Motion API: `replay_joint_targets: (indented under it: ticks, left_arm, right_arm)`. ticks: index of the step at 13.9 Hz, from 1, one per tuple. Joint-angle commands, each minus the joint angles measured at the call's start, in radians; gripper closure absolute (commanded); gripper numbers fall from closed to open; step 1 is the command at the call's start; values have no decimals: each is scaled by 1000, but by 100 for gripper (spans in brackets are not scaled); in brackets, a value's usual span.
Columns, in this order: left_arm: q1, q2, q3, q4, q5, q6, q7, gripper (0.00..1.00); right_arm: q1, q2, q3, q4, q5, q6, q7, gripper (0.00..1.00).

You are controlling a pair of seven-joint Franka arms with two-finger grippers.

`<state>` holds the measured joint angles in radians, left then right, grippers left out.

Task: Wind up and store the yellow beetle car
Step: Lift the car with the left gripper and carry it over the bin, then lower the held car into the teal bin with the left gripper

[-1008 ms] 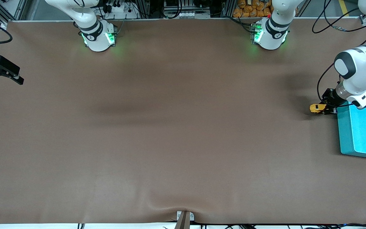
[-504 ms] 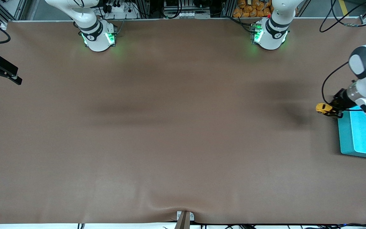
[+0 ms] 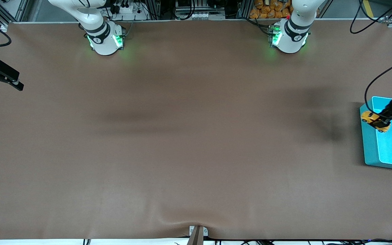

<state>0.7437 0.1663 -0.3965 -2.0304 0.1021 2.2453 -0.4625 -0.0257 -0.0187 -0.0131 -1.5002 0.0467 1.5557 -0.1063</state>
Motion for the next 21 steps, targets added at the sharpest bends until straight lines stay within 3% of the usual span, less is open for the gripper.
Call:
replay_joint_targets:
  ticks: [1,4,8,15,21]
  left_arm:
    - [51,39,-7,47,24,-26,170,100]
    - [97,70,-7,78,31,-26,348,100]
    - [135,107,-7,108,155,-26,473,100]
    - [213,199,-7,194,159,-26,748,100]
    - [224,360,11,364,159,-24,982,100]
  right_arm:
    - [13,10,-5,23,-18,-9,2,0]
    - [13,11,-5,23,-18,-8,2,0]
    - [10,13,-5,23,-18,-8,2,0]
    - [7,14,-5,23,-19,-8,2,0]
    - [10,16,-5,21,-19,-8,2,0]
